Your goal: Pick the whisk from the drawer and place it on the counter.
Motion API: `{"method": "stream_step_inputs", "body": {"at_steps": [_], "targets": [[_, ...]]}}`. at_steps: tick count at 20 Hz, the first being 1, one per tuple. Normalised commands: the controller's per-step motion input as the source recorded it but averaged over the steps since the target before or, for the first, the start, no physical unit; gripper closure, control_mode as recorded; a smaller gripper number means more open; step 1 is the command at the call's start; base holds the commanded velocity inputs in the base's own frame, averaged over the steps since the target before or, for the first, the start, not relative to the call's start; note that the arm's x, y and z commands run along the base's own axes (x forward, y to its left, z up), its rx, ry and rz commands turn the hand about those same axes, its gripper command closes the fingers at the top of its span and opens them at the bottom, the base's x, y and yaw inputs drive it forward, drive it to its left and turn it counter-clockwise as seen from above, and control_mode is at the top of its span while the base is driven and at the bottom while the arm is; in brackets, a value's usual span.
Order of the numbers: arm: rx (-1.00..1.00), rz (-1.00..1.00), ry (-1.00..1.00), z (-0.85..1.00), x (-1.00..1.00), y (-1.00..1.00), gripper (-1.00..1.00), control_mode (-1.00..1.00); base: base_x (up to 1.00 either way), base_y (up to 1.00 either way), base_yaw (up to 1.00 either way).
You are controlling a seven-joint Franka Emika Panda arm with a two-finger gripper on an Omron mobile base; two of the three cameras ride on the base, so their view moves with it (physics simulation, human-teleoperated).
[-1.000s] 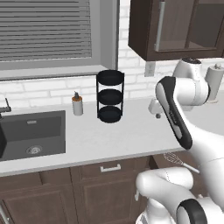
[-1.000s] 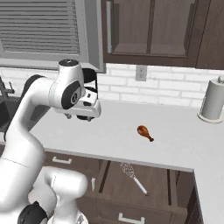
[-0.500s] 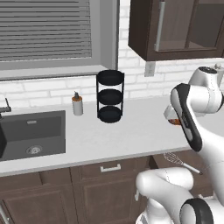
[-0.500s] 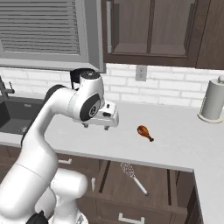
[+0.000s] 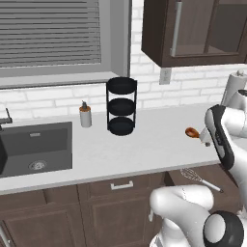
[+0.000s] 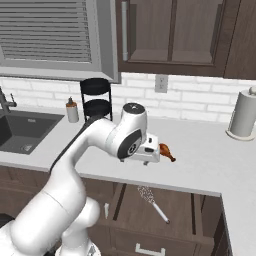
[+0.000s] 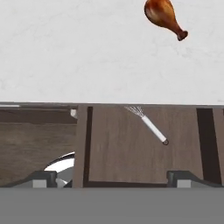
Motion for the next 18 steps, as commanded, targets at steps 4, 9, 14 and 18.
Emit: {"method": "stream_step_inputs", "body": {"at_steps": [4,9,14,18], "targets": [[0.00,0.00,0.02,-0.60,-0.09,-0.62,-1.00,-1.00,0.00,0.00,0.00],[0.00,0.00,0.03,-0.51,-0.07,-0.50,-1.00,-1.00,0.00,0.00,0.00],[0.00,0.00,0.08,-0.27,0.00,-0.43,-1.00,-1.00,0.00,0.00,0.00],[0.05,0.00,0.00,-0.08,-0.01,-0.44,-1.00,-1.00,0.00,0.00,0.00]]}}
